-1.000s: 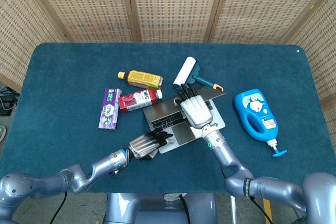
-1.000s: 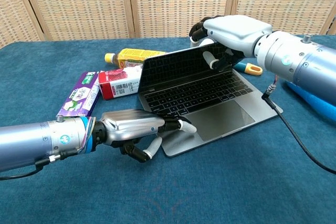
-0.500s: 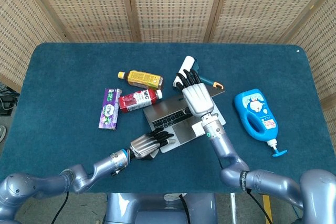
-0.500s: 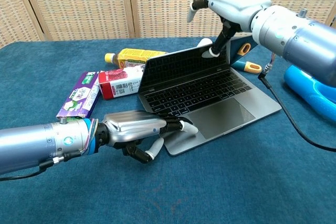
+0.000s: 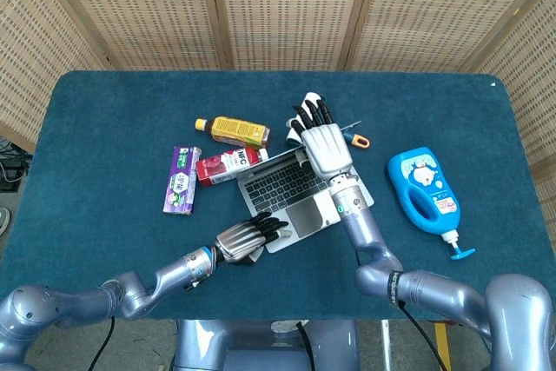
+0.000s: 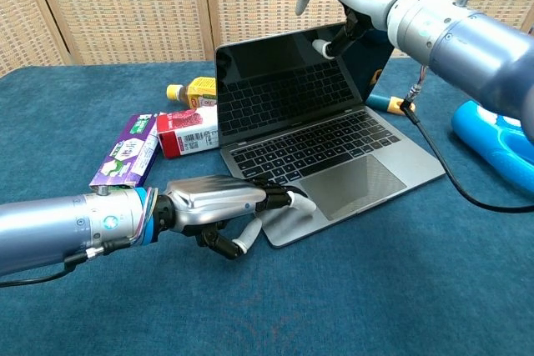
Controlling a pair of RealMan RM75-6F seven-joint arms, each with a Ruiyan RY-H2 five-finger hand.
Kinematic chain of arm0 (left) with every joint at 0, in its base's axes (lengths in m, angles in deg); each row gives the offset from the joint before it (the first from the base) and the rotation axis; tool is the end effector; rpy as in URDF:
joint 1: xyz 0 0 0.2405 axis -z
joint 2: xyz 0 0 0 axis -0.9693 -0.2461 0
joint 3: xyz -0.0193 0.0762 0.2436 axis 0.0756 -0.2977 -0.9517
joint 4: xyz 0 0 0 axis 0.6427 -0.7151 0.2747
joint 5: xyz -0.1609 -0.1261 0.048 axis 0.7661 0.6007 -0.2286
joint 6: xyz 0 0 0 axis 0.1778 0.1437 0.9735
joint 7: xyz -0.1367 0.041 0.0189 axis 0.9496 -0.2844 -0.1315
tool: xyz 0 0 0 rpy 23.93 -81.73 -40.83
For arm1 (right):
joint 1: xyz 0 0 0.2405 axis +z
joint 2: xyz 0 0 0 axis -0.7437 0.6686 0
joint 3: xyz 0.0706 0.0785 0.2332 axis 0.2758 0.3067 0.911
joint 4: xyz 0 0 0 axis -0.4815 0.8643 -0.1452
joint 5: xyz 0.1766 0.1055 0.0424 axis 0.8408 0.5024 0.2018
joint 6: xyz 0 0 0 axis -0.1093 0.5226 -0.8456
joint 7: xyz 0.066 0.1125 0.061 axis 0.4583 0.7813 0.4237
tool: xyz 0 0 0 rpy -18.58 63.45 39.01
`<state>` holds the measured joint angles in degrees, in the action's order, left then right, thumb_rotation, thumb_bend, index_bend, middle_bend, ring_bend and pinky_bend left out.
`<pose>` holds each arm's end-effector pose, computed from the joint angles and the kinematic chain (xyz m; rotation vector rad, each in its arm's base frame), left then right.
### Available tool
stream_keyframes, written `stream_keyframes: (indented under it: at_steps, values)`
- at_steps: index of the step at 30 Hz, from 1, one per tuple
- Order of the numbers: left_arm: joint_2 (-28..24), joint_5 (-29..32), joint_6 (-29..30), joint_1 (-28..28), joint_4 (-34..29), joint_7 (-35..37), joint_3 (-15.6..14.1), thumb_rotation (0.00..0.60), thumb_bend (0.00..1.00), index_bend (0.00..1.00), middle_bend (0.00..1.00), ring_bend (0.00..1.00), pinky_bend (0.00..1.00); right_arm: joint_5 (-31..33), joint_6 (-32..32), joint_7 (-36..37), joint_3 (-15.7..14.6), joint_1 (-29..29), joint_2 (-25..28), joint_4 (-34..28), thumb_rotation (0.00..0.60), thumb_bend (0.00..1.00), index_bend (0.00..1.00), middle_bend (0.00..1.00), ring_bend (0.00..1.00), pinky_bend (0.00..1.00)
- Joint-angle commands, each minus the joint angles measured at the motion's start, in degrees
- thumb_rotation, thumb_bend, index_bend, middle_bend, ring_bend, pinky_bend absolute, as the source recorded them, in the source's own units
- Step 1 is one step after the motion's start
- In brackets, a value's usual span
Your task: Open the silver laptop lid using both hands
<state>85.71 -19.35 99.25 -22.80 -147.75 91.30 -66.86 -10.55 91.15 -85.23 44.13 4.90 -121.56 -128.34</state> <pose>-0.1205 0.3008 -0.1297 -2.4843 -0.9776 -0.9444 -0.0610 -0.4153 0.0068 1.6357 -0.7191 1.1571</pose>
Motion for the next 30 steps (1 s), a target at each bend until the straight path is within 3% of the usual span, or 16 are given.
stream_keyframes:
  at_steps: [1, 16, 30]
  values:
    - [0.11, 0.11, -0.22, 0.15, 0.05, -0.02, -0.03, 0.600, 0.87, 0.08, 0.00, 0.06, 0.04, 0.91, -0.24, -0.43, 0.60, 0.70, -0.24, 1.08, 0.600, 0.59, 0.30, 0.20, 0.07, 0.05]
    - [0.89, 0.76, -1.25, 0.90, 0.97, 1.33, -0.02, 0.600, 0.87, 0.08, 0.00, 0.06, 0.04, 9.63, -1.52, -0.87, 5.78, 4.16, -1.57, 8.66, 0.600, 0.59, 0.30, 0.20, 0.07, 0.05]
    - [1.36, 0.84, -1.20, 0.85, 1.46, 0.49, -0.48, 0.600, 0.87, 0.08, 0.00, 0.06, 0.04, 13.09, -2.57, 0.60, 6.24, 5.65, -3.53, 17.66, 0.600, 0.58, 0.30, 0.21, 0.07, 0.06]
